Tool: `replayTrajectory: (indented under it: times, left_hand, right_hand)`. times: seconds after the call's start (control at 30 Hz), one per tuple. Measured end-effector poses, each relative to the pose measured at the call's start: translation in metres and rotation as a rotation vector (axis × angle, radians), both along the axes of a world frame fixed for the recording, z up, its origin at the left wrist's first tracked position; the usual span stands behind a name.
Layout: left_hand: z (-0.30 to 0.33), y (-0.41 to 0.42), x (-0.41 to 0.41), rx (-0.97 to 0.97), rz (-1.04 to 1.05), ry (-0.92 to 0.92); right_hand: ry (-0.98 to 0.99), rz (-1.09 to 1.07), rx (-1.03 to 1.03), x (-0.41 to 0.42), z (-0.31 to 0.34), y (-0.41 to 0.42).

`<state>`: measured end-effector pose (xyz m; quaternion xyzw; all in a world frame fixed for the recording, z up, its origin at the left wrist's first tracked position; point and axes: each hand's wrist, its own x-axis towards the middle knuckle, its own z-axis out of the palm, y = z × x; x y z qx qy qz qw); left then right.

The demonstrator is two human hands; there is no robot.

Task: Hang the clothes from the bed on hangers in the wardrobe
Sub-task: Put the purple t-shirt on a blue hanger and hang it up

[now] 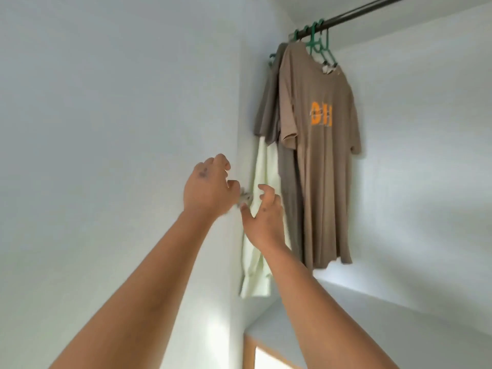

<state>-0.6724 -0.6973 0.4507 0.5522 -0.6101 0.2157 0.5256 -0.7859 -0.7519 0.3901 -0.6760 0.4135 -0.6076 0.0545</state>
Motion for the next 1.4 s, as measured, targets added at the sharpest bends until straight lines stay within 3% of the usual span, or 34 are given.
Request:
replayTrajectory:
  times: [0.1, 0.27, 0.4, 0.7, 0.9, 1.03, 1.2, 1.4]
  left_hand:
    - [-0.054, 0.053, 0.022, -0.08, 0.083, -0.028]
    - [-0.139, 0.156, 0.07, 0.023, 0.342, -0.114]
    - [-0.186, 0.243, 0.124, 0.021, 0.536, -0.083]
    - [-0.225, 0.457, 0.281, 0.06, 0.946, 0.011]
    - [-0.254, 0.645, 0.399, 0.148, 1.227, -0.023]
    - [-0.281, 0.755, 0.463, 0.249, 1.385, -0.047]
    - [-0.314, 0.828, 0.529, 0.368, 1.479, 0.099]
    - [-0.348, 0.851, 0.629, 0.483, 1.49, 0.197]
  right_hand:
    - [0.016, 0.025, 0.054, 0.024, -0.042, 0.054]
    - [0.071, 0.097, 0.134, 0.088, -0.1, 0.145]
    - [0.122, 0.179, 0.063, 0.16, -0.136, 0.226]
    - [0.253, 0.398, -0.149, 0.337, -0.172, 0.423]
    - [0.267, 0.742, 0.052, 0.482, -0.195, 0.593]
    - [0.316, 0.88, 0.048, 0.56, -0.219, 0.692]
    - [0.415, 0.967, 0.119, 0.631, -0.256, 0.756]
    - [0.511, 1.034, 0.166, 0.727, -0.304, 0.786]
